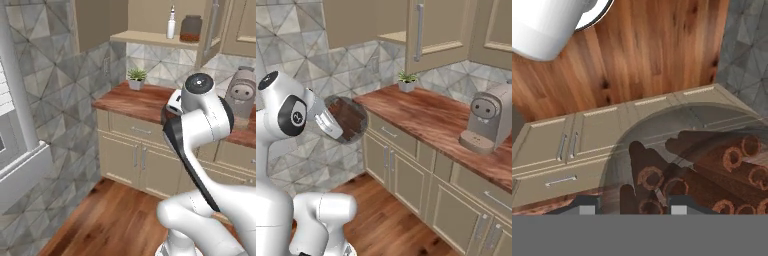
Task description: Pick the jar and jar from the dining table and place them in the open cabinet. Close the cabinet after placing the objects.
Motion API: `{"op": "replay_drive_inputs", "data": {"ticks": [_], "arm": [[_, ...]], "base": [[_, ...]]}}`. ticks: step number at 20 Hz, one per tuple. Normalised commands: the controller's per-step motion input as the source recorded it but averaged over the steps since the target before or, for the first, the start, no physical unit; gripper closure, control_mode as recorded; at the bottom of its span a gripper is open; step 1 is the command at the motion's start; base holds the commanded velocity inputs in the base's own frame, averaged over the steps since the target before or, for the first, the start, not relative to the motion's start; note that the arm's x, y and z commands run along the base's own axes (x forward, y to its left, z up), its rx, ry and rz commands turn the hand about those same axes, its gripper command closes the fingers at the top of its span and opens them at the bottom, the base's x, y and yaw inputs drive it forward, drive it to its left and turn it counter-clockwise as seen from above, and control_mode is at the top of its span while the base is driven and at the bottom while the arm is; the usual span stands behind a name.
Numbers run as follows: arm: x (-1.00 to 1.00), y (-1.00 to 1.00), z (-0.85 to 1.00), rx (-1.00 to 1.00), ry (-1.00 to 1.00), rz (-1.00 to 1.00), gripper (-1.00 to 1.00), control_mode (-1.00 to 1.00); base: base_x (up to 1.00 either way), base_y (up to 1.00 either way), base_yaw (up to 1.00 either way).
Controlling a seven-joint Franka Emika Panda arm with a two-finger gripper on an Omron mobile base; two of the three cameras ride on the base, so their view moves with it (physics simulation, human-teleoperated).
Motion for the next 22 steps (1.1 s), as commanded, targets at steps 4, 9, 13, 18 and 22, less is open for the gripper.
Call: {"op": "replay_drive_inputs", "data": {"ticks": [4,9,13,18,22], "arm": [[0.0,0.0,0.0,0.0,0.0,0.0,1.0,1.0],[0.0,0.0,0.0,0.0,0.0,0.0,1.0,1.0],[0.0,0.0,0.0,0.0,0.0,0.0,1.0,1.0],[0.0,0.0,0.0,0.0,0.0,0.0,1.0,1.0],[0.0,0.0,0.0,0.0,0.0,0.0,1.0,1.0]], "base": [[0.86,0.44,-0.19],[0.88,0.43,-0.23],[0.84,0.4,-0.29],[0.76,0.42,-0.37],[0.72,0.41,-0.42]]}}
